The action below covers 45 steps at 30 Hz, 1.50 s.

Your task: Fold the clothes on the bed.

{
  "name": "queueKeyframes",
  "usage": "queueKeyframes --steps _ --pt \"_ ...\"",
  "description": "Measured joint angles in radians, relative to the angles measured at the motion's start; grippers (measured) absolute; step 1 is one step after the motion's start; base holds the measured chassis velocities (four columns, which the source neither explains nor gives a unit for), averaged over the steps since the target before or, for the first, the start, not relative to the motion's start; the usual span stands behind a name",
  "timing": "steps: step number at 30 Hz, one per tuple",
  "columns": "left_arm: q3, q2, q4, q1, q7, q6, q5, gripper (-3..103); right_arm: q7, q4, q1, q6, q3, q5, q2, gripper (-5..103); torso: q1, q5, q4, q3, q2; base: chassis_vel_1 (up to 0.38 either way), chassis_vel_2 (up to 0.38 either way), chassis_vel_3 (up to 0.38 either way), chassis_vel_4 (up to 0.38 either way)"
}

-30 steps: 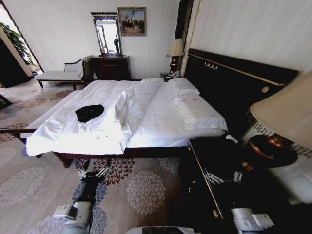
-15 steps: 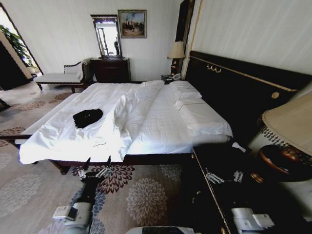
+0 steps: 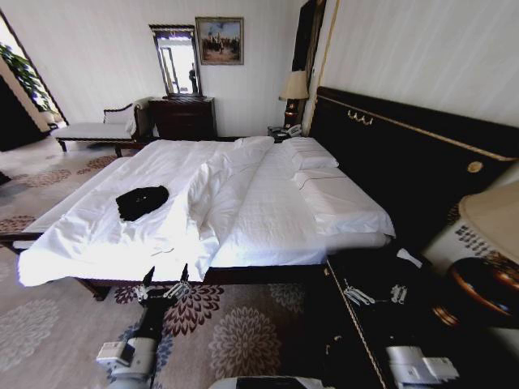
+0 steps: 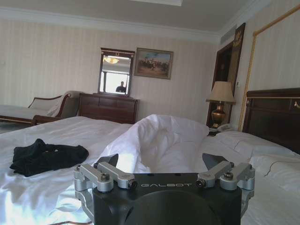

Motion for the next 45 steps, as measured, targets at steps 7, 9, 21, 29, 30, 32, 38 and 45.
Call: queueKeyframes --steps 7,9,21,29,30,32,38,45 --pt "0.004 0.001 -0.003 -0.007 0.0 0.005 -0.001 100 0.002 -0.007 0.008 0.016 0.0 0.0 0.002 100 0.001 0.0 -0.0001 0.0 0.0 -0.164 0.134 0.161 -0.162" --pt "0.004 0.002 0.0 -0.008 0.0 0.005 -0.001 100 0.002 -0.015 0.01 0.033 -0.002 0.0 0.006 100 0.001 0.0 0.0 0.0 0.0 -0.05 0.059 0.057 -0.076" --pt "0.004 0.005 0.001 -0.006 0.002 0.003 -0.002 100 -0.006 -0.02 0.008 0.05 -0.007 -0.018 0.018 100 -0.001 0.0 0.0 0.0 0.0 0.003 -0.002 0.0 0.002" --pt "-0.007 0.012 0.0 -0.002 0.003 -0.008 -0.009 100 -0.007 -0.018 0.001 0.054 -0.008 -0.036 0.029 100 0.0 0.0001 -0.0001 0.0 0.0 0.0 0.0 0.0 0.0" --pt "-0.007 0.012 0.0 -0.002 0.003 -0.008 -0.009 100 -0.007 -0.018 0.001 0.054 -0.008 -0.036 0.029 100 0.0 0.0001 -0.0001 0.0 0.0 0.0 0.0 0.0 0.0" --pt "-0.006 0.011 0.001 -0.002 0.004 -0.011 -0.009 100 -0.008 -0.014 -0.002 0.054 -0.008 -0.042 0.031 100 0.0 0.0 0.0 0.0 0.0 0.0 0.0 0.0 0.0" --pt "-0.005 0.011 0.005 -0.004 0.005 -0.015 -0.009 100 -0.01 -0.012 -0.003 0.055 -0.003 -0.048 0.034 100 0.0 0.0001 0.0 0.0 0.0 0.0 0.0 0.0 0.0" --pt "-0.005 0.015 0.013 -0.006 0.006 -0.015 -0.009 100 -0.01 -0.014 0.001 0.057 -0.009 -0.049 0.045 100 0.0 0.0 0.0 0.0 0.0 0.0 0.0 0.0 0.0"
